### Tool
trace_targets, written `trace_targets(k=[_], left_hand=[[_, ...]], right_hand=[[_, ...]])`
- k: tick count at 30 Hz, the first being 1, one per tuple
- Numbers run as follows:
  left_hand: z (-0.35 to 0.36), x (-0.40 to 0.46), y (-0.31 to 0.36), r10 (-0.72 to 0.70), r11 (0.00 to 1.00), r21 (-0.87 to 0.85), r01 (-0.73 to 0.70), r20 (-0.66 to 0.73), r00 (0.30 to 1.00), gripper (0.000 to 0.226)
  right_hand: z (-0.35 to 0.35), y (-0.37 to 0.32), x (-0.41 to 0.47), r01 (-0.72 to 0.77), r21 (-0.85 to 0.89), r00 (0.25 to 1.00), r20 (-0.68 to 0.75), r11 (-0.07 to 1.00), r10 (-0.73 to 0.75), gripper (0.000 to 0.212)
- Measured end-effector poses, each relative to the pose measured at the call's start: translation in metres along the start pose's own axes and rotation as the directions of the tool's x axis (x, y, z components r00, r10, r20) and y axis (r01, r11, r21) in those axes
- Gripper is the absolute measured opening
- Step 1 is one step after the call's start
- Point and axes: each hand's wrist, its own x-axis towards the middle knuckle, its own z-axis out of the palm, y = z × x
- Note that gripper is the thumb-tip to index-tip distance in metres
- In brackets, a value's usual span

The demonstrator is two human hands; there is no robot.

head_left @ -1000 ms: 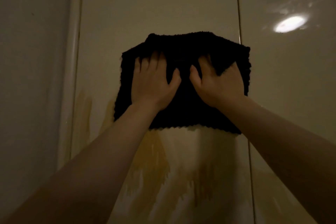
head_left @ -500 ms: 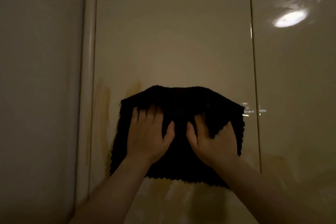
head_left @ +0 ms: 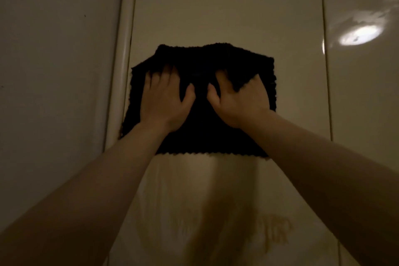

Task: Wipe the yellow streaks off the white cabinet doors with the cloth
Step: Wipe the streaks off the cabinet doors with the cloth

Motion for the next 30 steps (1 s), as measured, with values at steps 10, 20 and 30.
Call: trace_targets(k=[10,20,30], left_hand=[[0.000,-0.054,-0.024,-0.086,0.995,-0.046,0.087,0.022,0.996,0.053],[0.006,-0.142,-0.043,-0.153,0.986,-0.055,0.159,0.098,0.983,0.062],[-0.005,-0.169,-0.036,-0.099,0.975,-0.181,0.131,0.178,0.979,0.047]], right_hand=[[0.006,-0.042,-0.033,0.020,0.066,1.000,0.008,0.998,-0.021,0.045],[0.022,-0.082,-0.098,0.115,0.200,0.993,-0.054,0.973,-0.107,0.033],[0.029,-0.082,-0.130,0.205,0.243,0.959,-0.242,0.948,-0.145,0.024]])
